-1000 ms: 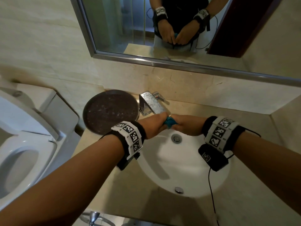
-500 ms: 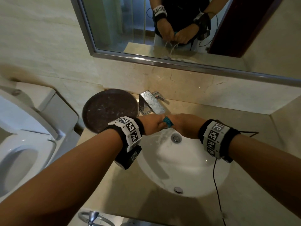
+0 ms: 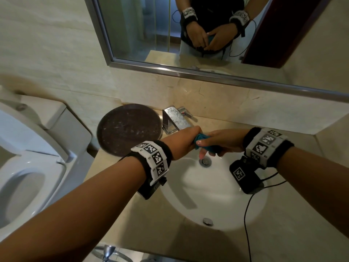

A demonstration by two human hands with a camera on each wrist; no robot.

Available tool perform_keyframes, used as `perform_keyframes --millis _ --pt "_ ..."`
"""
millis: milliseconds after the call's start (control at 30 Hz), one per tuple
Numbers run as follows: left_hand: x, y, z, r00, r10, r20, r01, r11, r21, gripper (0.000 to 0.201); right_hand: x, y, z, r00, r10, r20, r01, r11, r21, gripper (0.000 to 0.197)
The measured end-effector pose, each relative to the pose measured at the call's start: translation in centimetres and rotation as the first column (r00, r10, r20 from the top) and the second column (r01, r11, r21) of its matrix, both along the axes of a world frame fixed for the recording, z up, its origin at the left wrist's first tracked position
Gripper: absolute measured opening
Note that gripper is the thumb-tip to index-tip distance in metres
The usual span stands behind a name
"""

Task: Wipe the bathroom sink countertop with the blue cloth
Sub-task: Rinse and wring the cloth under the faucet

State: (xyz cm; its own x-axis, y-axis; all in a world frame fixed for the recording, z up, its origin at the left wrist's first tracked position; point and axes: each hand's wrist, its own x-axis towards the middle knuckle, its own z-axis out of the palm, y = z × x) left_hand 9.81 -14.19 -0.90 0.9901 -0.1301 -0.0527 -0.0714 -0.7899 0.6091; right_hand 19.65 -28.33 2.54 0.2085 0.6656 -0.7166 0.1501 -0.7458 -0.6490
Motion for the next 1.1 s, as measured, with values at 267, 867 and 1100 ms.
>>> perform_keyframes --millis 267,867,1100 --pt "-0.2 0.2 1.0 0.992 -0.042 -0.115 0.014 0.973 -0.232 0.032 -0.7 -0.4 0.4 0.952 0.048 0.301 -0.092 0.987 0.134 0.019" --pt "0.2 -0.5 0.5 0.987 0.038 -0.154 -0.031 0.999 0.045 0.03 -1.8 0.1 -0.6 0.318 0.427 0.847 -0.345 0.884 -0.316 0.021" --pt "0.2 -0.5 0.2 0.99 0.038 -0.136 -0.037 0.999 0.01 0.028 -1.9 -0.2 -0.4 0.19 0.425 0.885 -0.384 0.862 -0.332 0.029"
